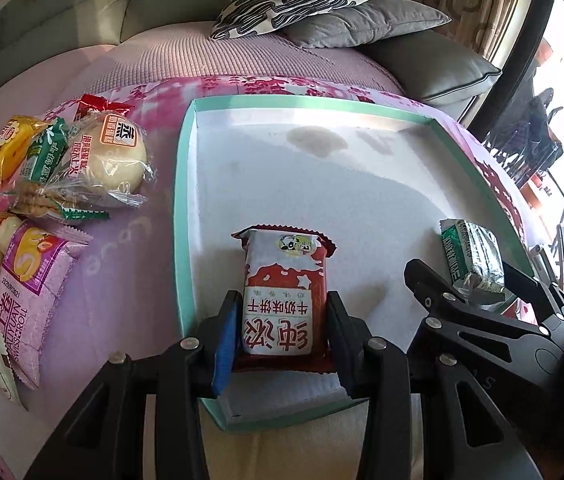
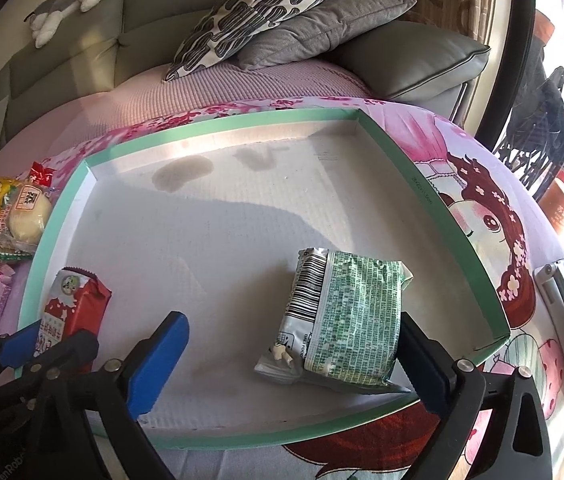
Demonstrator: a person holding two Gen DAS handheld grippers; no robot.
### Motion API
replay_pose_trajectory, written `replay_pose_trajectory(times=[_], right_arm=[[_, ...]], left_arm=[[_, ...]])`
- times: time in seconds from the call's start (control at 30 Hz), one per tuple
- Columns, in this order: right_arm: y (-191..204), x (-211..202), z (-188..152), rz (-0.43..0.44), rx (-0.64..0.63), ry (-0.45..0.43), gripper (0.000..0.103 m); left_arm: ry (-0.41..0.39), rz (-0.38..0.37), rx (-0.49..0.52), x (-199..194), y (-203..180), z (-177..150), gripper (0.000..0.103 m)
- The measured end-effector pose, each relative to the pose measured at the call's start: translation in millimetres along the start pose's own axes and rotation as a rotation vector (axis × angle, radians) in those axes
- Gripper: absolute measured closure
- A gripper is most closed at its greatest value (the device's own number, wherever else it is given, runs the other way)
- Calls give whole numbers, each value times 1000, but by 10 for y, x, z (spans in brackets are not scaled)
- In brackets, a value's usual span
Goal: Organize snacks
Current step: 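Lower both packs into the tray and open both grippers, then grasp the red patterned wafer pack with left gripper while right grasps pink Swiss roll pack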
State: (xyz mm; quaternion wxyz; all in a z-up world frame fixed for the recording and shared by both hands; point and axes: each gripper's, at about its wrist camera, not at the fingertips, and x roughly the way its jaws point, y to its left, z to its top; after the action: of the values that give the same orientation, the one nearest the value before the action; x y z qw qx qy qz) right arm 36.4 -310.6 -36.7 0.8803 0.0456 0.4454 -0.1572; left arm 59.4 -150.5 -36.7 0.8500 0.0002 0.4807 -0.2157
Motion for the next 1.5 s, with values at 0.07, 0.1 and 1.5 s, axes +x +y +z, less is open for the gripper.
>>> replay_pose_trajectory(times=[0.07,0.1,1.5], right_arm=[[-42,-44,16,-9,18,-24,0],[-67,-76,24,-18,28,-41,0],[2234,-601,-306,419,-265,-186,0]], left_arm=[[-9,-14,-3,-33,-12,14,49],[-17,-17,-2,-58,-18,23,43],[-192,411,-510,-1325,2516,-505,2]])
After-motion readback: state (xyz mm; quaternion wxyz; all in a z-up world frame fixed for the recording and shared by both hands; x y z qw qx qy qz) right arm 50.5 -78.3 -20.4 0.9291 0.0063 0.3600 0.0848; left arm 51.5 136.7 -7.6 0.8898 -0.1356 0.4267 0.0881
